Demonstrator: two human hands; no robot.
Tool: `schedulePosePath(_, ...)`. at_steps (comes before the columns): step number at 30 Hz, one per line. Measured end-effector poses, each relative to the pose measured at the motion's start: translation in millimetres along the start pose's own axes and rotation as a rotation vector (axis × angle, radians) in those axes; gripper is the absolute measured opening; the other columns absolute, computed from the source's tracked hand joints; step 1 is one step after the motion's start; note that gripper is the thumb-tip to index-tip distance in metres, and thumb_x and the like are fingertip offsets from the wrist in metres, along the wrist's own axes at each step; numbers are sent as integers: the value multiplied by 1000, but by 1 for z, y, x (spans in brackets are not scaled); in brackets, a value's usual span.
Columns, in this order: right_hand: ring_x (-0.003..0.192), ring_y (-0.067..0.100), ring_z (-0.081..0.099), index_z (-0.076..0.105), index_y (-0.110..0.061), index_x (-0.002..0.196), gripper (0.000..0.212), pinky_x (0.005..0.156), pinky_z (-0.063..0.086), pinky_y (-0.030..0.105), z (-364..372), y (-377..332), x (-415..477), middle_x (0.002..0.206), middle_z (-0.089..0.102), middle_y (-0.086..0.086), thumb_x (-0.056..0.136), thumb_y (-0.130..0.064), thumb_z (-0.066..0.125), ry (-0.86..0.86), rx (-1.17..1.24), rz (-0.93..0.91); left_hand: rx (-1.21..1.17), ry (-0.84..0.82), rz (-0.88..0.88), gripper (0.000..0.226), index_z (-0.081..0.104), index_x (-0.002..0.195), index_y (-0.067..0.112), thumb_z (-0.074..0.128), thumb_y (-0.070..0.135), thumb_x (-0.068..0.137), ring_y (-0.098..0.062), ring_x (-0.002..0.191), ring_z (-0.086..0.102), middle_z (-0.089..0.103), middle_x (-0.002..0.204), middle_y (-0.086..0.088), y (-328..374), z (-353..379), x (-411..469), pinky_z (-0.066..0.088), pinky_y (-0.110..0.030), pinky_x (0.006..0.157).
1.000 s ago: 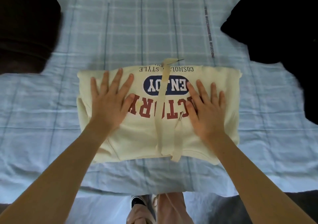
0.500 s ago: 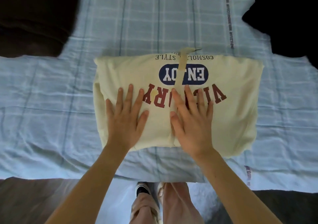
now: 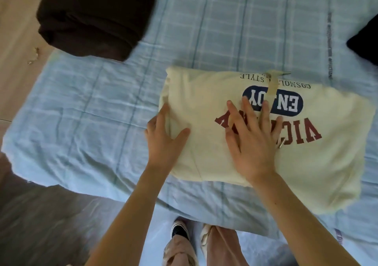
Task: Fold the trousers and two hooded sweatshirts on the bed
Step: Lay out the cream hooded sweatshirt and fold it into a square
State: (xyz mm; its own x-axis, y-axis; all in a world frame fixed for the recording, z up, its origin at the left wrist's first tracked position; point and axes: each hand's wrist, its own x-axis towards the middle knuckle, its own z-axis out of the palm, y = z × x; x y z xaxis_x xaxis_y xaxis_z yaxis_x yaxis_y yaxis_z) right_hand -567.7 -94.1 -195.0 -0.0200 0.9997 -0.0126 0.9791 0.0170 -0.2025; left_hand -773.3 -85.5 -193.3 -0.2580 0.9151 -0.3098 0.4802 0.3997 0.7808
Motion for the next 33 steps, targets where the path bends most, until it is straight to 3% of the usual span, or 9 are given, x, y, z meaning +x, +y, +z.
schedulePosePath(3,154,35,-4,10,-44,157,59,118,0,68,14,1,4,167,11,-3,100,-50,22,-33,-34,26,-92,-80,6,87,29,146,46,80,34,77,-11,114,45,38,131,14,0,-6,7,38,-23,88)
schedulePosePath(7,154,33,-8,8,-45,157,60,117,0,68,18,1,4,167,5,-5,99,-49,24,-46,-31,34,-375,-259,41,101,28,140,59,85,23,66,-13,135,42,36,149,19,4,-19,16,42,-46,108)
schedulePosePath(10,154,33,-4,13,-44,157,60,117,3,70,7,-3,4,167,12,-3,98,-50,25,-63,-5,43,-433,-358,106,100,33,141,58,82,7,70,-10,136,41,36,147,23,15,-27,15,42,-46,109)
schedulePosePath(14,155,25,6,22,-45,154,60,120,9,64,-31,-22,-5,165,19,-9,95,-53,32,9,328,29,-467,-439,184,98,36,141,56,78,-3,74,-7,131,47,38,144,22,39,-37,6,50,-40,103)
schedulePosePath(20,149,-2,18,17,-53,153,80,122,25,44,-77,-30,3,161,20,-26,94,-27,65,-197,992,-82,-482,-610,323,100,33,144,53,77,-4,75,0,131,47,37,148,24,87,-41,-6,54,-30,93)
schedulePosePath(24,143,-12,24,18,-47,153,81,116,28,16,-89,-3,4,157,25,-31,94,-20,67,-263,1036,-105,-427,-671,344,102,35,142,55,75,-11,75,-7,134,46,37,148,21,111,-23,-10,53,-41,98)
schedulePosePath(28,145,-2,30,18,-47,155,83,120,32,35,-104,30,-5,158,27,-28,94,-17,67,-222,1164,-79,-465,-716,351,103,37,143,52,75,-9,70,-17,137,44,36,152,14,141,6,-25,49,-48,102)
schedulePosePath(30,145,-1,31,19,-47,154,84,118,34,30,-117,55,-10,158,29,-27,92,-18,68,-186,1211,-50,-414,-738,384,102,36,144,51,77,-3,68,-20,139,42,36,153,10,163,25,-34,44,-49,106)
schedulePosePath(33,141,1,39,20,-40,156,86,111,38,21,-136,99,-21,154,38,-23,88,-22,70,-148,1219,4,-292,-771,443,105,34,147,47,79,-6,68,-4,141,34,31,152,17,194,60,-46,40,-39,111)
